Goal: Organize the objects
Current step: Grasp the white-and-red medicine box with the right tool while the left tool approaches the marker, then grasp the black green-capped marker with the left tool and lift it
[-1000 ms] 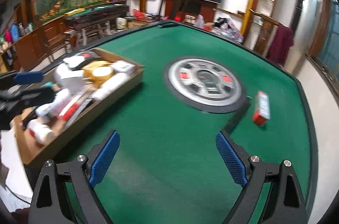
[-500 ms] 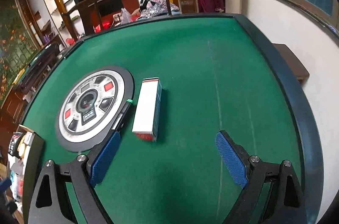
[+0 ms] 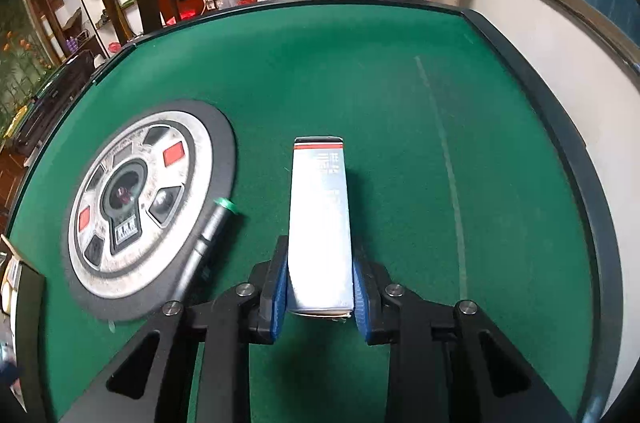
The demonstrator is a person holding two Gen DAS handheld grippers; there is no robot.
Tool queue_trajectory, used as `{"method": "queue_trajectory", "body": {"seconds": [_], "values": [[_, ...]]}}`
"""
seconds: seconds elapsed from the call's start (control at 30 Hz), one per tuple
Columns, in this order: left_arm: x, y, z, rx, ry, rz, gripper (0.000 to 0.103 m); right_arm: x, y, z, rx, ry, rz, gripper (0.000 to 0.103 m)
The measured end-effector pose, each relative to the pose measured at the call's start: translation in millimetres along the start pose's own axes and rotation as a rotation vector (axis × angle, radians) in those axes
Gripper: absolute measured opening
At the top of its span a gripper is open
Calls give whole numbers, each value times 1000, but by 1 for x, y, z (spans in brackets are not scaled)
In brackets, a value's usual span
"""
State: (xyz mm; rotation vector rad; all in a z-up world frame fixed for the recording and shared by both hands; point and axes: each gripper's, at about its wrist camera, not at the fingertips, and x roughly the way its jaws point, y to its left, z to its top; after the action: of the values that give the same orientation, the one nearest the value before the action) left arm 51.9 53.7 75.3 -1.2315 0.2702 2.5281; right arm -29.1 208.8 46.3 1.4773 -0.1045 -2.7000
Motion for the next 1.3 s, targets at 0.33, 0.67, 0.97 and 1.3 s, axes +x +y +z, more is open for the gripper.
{"method": "queue_trajectory", "body": {"seconds": [0.33,0.67,0.97,1.3], "values": [[70,-20,36,108,13,72,83,-10,-39,-12,98,26,78,29],[102,-17,41,46,40,-27,40,-4,-24,-10,63,-7,58,30],[77,-4,37,-10,13,-42,14,-2,-12,-10,24,-45,43,29],[-40,66,-9,-163,-116,-46,14,-19,9,-13,9,-97,185,29]]}}
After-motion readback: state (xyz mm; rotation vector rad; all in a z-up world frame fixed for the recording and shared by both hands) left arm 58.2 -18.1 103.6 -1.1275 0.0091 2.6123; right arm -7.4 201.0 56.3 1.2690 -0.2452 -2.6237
